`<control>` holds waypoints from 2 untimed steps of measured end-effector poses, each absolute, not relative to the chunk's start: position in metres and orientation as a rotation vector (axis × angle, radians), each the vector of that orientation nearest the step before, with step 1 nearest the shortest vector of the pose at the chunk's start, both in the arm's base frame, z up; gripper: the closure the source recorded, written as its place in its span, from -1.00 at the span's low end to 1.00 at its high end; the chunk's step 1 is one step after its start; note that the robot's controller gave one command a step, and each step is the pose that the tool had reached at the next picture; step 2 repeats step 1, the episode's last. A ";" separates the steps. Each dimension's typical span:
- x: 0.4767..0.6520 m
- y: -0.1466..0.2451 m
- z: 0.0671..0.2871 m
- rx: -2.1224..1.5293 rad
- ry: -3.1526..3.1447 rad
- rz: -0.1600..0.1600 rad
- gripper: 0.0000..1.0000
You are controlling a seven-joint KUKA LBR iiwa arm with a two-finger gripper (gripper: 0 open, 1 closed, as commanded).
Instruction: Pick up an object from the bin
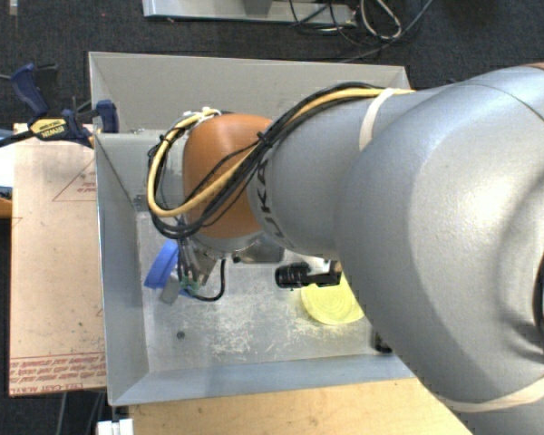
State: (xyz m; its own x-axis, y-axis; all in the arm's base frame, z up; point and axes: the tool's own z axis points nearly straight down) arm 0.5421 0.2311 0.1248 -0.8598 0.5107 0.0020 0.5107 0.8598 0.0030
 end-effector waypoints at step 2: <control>0.540 0.230 0.169 -0.827 -3.022 0.004 1.00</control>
Offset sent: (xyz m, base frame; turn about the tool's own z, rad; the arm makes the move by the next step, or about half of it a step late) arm -0.0028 -0.0013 0.0687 -0.0010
